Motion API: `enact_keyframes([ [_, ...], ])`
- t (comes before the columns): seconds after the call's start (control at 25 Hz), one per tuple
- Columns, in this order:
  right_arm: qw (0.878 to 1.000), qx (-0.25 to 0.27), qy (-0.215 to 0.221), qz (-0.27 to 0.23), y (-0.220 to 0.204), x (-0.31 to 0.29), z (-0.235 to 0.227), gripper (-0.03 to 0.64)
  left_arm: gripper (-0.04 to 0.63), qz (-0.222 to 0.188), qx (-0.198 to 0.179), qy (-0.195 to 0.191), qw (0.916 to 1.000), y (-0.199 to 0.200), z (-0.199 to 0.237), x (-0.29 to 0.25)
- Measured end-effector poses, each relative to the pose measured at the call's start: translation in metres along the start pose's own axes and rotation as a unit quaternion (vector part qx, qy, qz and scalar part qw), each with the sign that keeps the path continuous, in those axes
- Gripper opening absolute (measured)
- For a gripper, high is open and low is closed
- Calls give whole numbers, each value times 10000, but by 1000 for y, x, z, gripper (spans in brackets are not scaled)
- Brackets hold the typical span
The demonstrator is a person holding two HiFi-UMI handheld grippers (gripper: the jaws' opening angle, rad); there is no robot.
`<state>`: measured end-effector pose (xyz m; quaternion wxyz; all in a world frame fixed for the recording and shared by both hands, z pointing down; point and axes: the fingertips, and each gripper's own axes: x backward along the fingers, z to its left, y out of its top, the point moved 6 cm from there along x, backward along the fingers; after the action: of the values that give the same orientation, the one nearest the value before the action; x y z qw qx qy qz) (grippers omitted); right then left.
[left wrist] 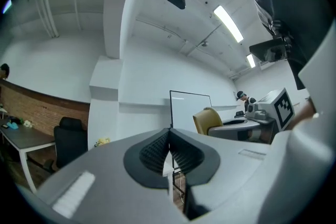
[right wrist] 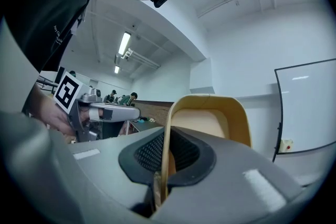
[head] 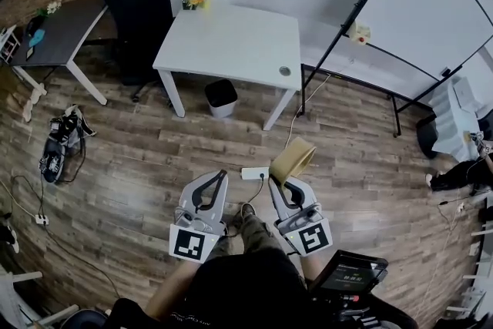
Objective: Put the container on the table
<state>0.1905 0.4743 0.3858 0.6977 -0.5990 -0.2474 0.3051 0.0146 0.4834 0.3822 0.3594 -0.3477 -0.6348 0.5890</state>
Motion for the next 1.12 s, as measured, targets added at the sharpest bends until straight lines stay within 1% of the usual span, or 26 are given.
enact_keyframes([
  [0.08, 10000, 2, 13, -27, -5, -22, -17, 18, 3, 126, 66, 58, 9999, -7, 15, -15],
  [0.16, 9999, -48, 20, -160, -11, -45, -37, 18, 3, 186, 4, 124, 9997, -10, 29, -36],
  [0.32, 9994, -189, 136, -250, -25, -92, -79, 18, 3, 201, -343, 258, 9989, -6, 55, -84],
  [0.48, 9984, -346, 297, -322, -31, -133, -122, 18, 3, 197, -636, 292, 9974, 1, 69, -130],
  [0.56, 9982, -319, 383, -335, -35, -154, -142, 18, 3, 200, -761, 346, 9963, 1, 79, -149],
  [0.6, 9983, -265, 427, -306, -38, -165, -150, 18, 3, 254, -739, 395, 9962, -1, 85, -157],
  [0.76, 9981, -236, 559, -135, -46, -211, -167, 18, 3, 537, -383, 575, 9962, -18, 117, -180],
  [0.84, 9980, -157, 614, -11, -51, -237, -171, 18, 3, 550, -304, 592, 9963, -25, 141, -192],
  [0.92, 9981, -33, 611, 72, -56, -269, -174, 18, 3, 508, -252, 552, 9969, -33, 170, -205],
  [1.0, 9982, 90, 557, 182, -59, -301, -178, 18, 3, 553, -164, 468, 9972, -45, 201, -218],
  [1.12, 9979, 259, 442, 389, -60, -353, -185, 18, 3, 565, 50, 210, 9982, -57, 252, -247],
])
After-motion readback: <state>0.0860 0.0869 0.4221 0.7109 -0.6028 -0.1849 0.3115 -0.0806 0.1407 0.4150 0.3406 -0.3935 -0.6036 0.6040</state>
